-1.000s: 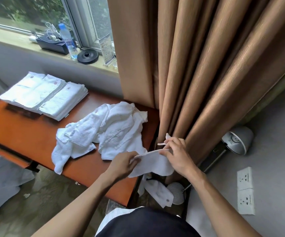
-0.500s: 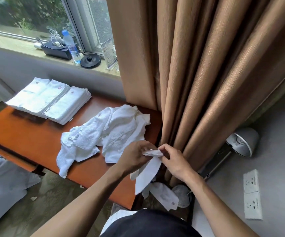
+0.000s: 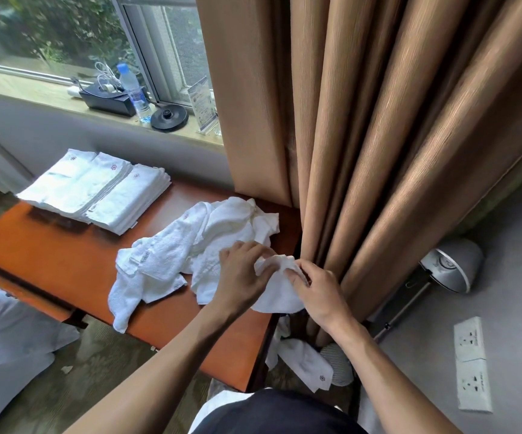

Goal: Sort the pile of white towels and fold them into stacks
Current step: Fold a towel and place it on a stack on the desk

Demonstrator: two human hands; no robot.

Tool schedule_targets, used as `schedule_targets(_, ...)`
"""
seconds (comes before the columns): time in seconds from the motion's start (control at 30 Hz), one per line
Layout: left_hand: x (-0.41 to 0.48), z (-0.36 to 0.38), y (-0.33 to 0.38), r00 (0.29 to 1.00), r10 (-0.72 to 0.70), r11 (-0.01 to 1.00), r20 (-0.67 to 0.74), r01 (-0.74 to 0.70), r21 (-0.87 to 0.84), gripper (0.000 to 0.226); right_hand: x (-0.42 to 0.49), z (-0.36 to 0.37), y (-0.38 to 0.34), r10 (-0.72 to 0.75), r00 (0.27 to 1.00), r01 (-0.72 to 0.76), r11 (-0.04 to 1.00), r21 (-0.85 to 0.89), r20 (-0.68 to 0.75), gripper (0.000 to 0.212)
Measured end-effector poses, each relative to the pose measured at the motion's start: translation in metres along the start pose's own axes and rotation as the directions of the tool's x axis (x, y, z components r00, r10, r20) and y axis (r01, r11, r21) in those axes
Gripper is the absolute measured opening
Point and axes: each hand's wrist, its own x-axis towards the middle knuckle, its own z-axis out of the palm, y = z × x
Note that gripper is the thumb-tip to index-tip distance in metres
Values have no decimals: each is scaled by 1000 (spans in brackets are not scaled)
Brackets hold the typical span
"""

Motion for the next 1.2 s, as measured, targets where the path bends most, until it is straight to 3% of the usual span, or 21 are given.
schedule_targets(0.03, -2, 0, -1, 999, -21, 998, -43, 23, 53, 13, 0, 0, -1, -1, 1000, 1, 1000, 2, -7, 19)
schedule_targets(0.1, -8, -1, -2, 997, -52, 999, -53, 52, -10, 17, 1, -1, -4, -5, 1000, 5, 1000, -8, -6, 12)
schedule_targets(0.17, -11, -2, 2, 994, -101, 981, 40, 106, -165, 14, 3, -1, -6, -3, 1000, 3, 1000, 12, -3, 22)
schedule_targets(0.27, -11, -3, 14, 956, -188, 907, 227, 257, -332, 12, 7, 5, -13, -6, 999, 11, 989, 150, -34, 19)
schedule_targets(0.4, -11, -4, 24, 894, -302, 771, 330, 433, -468, 21, 13, 16, -14, 68, 998, -63, 961, 268, -9, 29)
schedule_targets(0.6, -14, -9, 21, 910, -306, 753, 280, 411, -514, 25, 10, 22, -15, 66, 993, -102, 905, 414, 100, 45)
schedule_targets(0.8, -21, -4, 26, 930, -265, 745, 255, 366, -558, 17, 4, 23, -20, 95, 995, -79, 895, 439, -13, 28)
schedule_targets(0.97, -18, -6, 24, 928, -254, 751, 274, 368, -548, 22, 5, 11, -24, 31, 998, -7, 936, 351, -62, 5)
schedule_targets(1.2, -18, -3, 21, 884, -319, 640, 342, 467, -610, 29, 6, 1, -27, 30, 998, -42, 960, 277, 47, 14)
